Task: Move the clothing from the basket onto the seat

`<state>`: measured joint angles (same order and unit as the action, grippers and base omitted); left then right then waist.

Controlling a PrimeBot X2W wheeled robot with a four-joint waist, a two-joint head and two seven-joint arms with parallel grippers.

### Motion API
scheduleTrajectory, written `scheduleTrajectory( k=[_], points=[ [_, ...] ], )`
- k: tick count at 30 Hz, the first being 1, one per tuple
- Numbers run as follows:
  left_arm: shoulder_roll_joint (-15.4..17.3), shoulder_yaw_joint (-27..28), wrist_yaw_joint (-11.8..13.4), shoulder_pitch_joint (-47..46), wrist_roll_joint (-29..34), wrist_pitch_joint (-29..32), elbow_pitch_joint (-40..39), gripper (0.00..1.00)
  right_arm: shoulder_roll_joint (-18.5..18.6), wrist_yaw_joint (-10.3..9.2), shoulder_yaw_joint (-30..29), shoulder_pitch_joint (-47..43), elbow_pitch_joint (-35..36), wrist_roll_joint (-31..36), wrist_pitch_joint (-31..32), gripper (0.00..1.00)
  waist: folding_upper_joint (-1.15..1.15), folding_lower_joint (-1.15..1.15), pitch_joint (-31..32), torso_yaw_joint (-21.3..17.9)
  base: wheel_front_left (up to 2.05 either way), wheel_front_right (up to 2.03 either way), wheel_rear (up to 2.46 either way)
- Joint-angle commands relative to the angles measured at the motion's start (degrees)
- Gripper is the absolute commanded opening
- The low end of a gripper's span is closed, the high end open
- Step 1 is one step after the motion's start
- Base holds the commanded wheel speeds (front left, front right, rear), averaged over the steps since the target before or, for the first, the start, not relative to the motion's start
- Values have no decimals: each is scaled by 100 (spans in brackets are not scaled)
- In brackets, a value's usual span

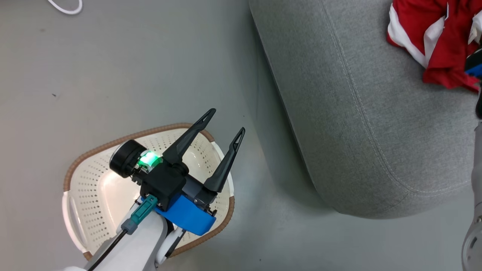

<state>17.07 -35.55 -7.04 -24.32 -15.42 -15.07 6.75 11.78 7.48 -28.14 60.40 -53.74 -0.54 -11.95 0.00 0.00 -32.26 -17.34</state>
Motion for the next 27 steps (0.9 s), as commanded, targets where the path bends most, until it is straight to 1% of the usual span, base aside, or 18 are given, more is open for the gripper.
scheduleTrajectory(
  k=[1, 8, 14, 20, 23, 27],
  points=[
    [-61, 82, -3, 76, -21, -14, 30, 100, -14, 3, 71, -181, -23, 5, -49, 100, 0, 0, 208, 80, 0, 0, 0],
    [-347, 372, -24, 385, -106, -14, 177, 100, -59, 3, 363, -719, 28, -109, -113, 100, 0, 0, 762, 253, 0, 0, 0],
    [-613, 695, -44, 769, -145, -14, 315, 100, -112, 3, 649, -1350, 305, -244, -156, 100, 0, 0, 1315, 443, 0, 0, 0],
    [-859, 1059, -58, 1226, -148, -14, 399, 100, -185, 3, 1045, -2083, 802, -412, -72, 100, 0, 0, 1911, 639, 0, 0, 0],
    [-952, 1233, -57, 1472, -145, -14, 448, 100, -230, 3, 1237, -2489, 1142, -522, 4, 100, 0, 0, 2184, 746, 0, 0, 0],
    [-1069, 1440, -61, 1735, -135, -14, 497, 100, -310, 3, 1343, -3087, 1741, -656, 109, 100, 0, 0, 2480, 960, 0, 0, 0]
  ],
)
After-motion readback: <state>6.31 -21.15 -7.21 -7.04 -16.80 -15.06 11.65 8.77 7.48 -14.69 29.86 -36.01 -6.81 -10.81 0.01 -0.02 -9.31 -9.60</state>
